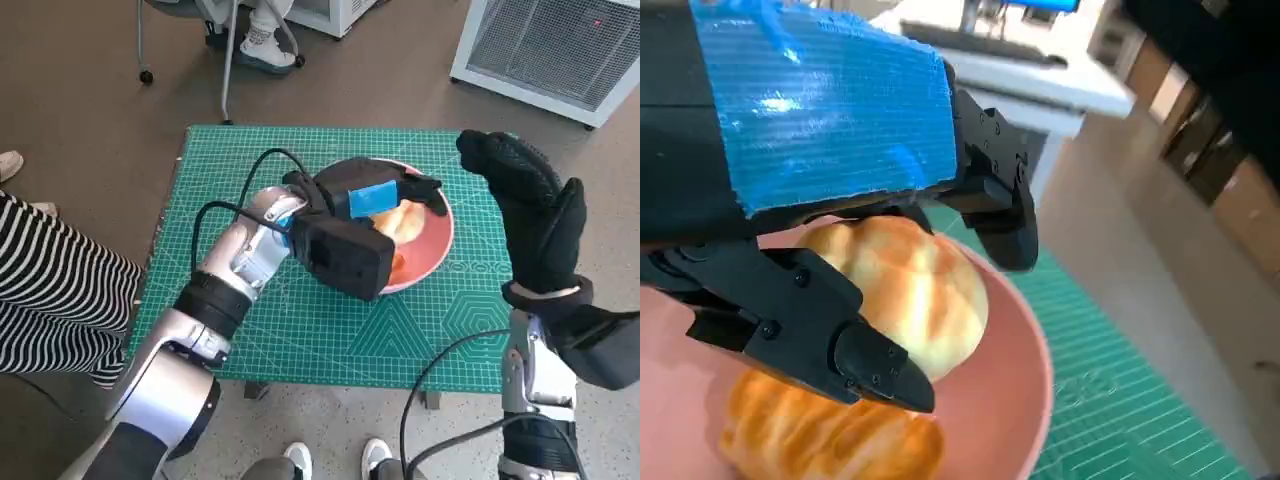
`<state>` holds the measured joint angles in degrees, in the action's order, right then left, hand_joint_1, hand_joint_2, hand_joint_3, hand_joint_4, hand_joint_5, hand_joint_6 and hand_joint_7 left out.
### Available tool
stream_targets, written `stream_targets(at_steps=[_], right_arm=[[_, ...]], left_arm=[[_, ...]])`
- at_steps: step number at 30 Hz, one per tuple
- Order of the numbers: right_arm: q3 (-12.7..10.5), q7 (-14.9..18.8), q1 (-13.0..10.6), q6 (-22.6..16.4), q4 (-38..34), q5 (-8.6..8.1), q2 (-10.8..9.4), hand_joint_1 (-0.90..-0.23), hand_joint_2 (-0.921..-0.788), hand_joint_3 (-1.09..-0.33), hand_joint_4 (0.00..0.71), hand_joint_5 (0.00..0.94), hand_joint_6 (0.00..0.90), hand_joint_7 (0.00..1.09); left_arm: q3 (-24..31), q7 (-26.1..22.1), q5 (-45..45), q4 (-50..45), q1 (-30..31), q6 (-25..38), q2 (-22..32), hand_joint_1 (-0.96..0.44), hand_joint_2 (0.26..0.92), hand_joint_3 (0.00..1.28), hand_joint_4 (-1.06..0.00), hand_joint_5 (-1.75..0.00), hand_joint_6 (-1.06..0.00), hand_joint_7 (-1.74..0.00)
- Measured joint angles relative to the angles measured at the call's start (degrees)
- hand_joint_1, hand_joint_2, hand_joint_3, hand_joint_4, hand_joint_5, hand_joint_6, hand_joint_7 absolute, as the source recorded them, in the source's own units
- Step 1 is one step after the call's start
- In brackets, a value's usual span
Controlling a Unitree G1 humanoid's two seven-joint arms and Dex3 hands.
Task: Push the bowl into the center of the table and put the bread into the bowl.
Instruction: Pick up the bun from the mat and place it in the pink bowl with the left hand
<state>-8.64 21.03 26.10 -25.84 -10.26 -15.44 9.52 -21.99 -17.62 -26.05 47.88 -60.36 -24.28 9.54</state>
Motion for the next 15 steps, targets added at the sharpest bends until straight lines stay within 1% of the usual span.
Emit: stream_targets(at_steps=[4, 7, 10, 15], right_arm=[[0.0, 0.0, 0.0, 0.7, 0.6, -0.06, 0.0, -0.769, -0.921, -0.734, 0.199, 0.000, 0.037, 0.58], [0.1, -0.1, 0.0, 1.2, 1.3, -0.10, 0.0, -0.769, -0.921, -0.734, 0.198, 0.000, 0.039, 0.58], [0.1, -0.2, 0.0, 1.7, 2.2, -0.15, 0.0, -0.762, -0.921, -0.735, 0.198, 0.000, 0.039, 0.58], [0.1, -0.5, 0.0, 2.6, 4.0, -0.15, 0.0, -0.747, -0.921, -0.745, 0.197, 0.000, 0.030, 0.58]], left_arm=[[3.5, -1.8, 5.3, -2.2, 2.3, -0.4, 0.2, -0.44, 0.918, 0.02, -0.16, 0.00, -0.17, -0.32], [7.3, -3.7, 11.0, -4.8, 4.6, -0.5, 0.6, -0.48, 0.920, 0.03, -0.13, 0.00, -0.17, -0.28], [11.2, -5.2, 16.9, -8.2, 6.8, -1.0, 1.1, -0.51, 0.921, 0.05, -0.12, 0.00, -0.18, -0.27], [16.7, -6.6, 24.4, -14.0, 10.3, -1.9, 2.2, -0.59, 0.921, 0.12, -0.17, -0.01, -0.23, -0.22]])
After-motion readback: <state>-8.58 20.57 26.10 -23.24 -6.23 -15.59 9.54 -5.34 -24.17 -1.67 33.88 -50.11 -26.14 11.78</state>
